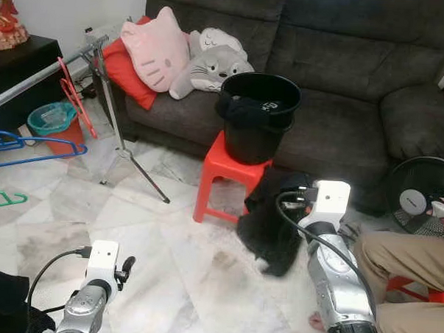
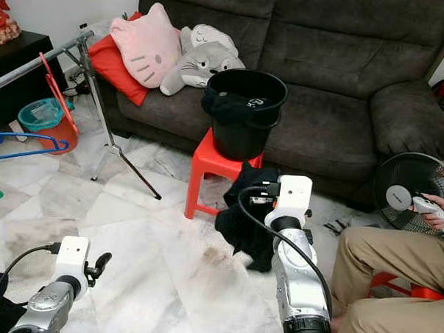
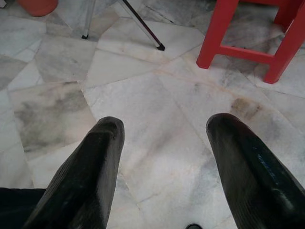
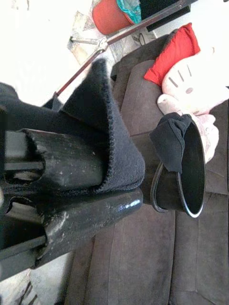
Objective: Hang hanger
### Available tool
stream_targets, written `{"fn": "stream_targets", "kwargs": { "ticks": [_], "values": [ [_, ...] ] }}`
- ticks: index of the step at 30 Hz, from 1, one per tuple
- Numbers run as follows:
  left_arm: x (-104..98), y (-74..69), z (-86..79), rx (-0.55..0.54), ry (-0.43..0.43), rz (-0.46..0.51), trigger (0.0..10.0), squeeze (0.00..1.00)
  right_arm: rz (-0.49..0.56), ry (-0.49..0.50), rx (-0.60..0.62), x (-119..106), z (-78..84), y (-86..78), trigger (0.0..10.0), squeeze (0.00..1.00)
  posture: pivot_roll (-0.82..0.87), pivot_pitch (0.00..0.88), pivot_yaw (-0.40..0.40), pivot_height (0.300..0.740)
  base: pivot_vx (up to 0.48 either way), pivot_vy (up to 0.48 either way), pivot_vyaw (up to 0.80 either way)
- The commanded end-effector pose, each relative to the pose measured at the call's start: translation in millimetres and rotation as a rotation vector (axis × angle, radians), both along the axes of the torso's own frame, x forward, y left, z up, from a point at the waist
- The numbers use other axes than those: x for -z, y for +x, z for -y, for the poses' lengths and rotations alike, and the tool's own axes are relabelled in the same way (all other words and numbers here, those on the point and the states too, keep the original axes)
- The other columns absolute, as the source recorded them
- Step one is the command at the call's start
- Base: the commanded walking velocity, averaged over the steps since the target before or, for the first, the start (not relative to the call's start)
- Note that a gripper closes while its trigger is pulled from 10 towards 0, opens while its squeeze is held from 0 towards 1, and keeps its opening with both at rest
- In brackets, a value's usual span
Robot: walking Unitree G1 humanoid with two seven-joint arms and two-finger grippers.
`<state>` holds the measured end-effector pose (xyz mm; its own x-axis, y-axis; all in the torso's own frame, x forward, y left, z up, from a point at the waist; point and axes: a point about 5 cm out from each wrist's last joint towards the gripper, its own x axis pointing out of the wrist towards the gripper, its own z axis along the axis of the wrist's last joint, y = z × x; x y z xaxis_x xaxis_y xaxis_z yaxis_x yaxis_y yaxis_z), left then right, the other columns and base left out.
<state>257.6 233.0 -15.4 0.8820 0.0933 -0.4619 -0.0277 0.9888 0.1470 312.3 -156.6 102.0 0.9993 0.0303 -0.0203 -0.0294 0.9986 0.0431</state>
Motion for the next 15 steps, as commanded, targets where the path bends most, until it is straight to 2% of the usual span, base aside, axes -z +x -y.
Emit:
{"fn": "stream_targets", "kwargs": {
  "ticks": [1, 4, 5, 6, 7, 8, 10, 15],
  "values": [
    [0.9, -1.9, -2.4, -0.020, -0.005, 0.001, 10.0, 0.00, 0.055, 0.005, 0.007, -11.2, 1.6, 2.1, 10.0, 0.00, -0.09, 0.000, -0.013, 0.740, 0.000, 0.000, 0.00],
    [0.9, -1.9, -2.4, -0.020, -0.005, 0.001, 10.0, 0.00, 0.055, 0.005, 0.007, -11.2, 1.6, 2.1, 10.0, 0.00, -0.09, 0.000, -0.013, 0.740, 0.000, 0.000, 0.00],
    [5.3, -6.6, -3.7, 0.006, 0.007, -0.037, 10.0, 0.00, 0.027, 0.192, 0.305, -7.6, 15.3, -6.8, 10.0, 0.00, -0.09, 0.000, 0.039, 0.740, 0.000, 0.000, 0.00],
    [10.5, -12.3, -5.2, 0.041, 0.016, -0.086, 10.0, 0.00, -0.070, 0.378, 0.564, 5.5, 25.2, -16.4, 10.0, 0.00, -0.09, 0.000, 0.039, 0.740, 0.000, 0.000, 0.00],
    [10.5, -12.3, -5.2, 0.041, 0.016, -0.086, 10.0, 0.00, -0.070, 0.378, 0.564, 5.5, 25.2, -16.4, 10.0, 0.00, -0.09, 0.000, 0.039, 0.740, 0.000, 0.000, 0.00],
    [11.8, -13.5, -5.3, 0.046, 0.016, -0.097, 10.0, 0.00, -0.092, 0.410, 0.645, 9.6, 30.5, -19.4, 10.0, 0.00, -0.09, 0.000, 0.039, 0.740, 0.000, 0.000, 0.00],
    [12.0, -13.8, -5.4, 0.044, 0.018, -0.098, 10.0, 0.00, -0.098, 0.411, 0.670, 11.4, 33.7, -20.1, 10.0, 0.00, -0.09, 0.000, 0.039, 0.740, 0.000, 0.000, 0.00],
    [13.7, -16.5, -8.0, 0.028, 0.025, -0.109, 10.0, 0.00, -0.084, 0.403, 0.673, 10.3, 35.7, -19.2, 10.0, 0.00, -0.08, 0.000, 0.037, 0.740, 0.000, 0.000, 0.00]
  ]
}}
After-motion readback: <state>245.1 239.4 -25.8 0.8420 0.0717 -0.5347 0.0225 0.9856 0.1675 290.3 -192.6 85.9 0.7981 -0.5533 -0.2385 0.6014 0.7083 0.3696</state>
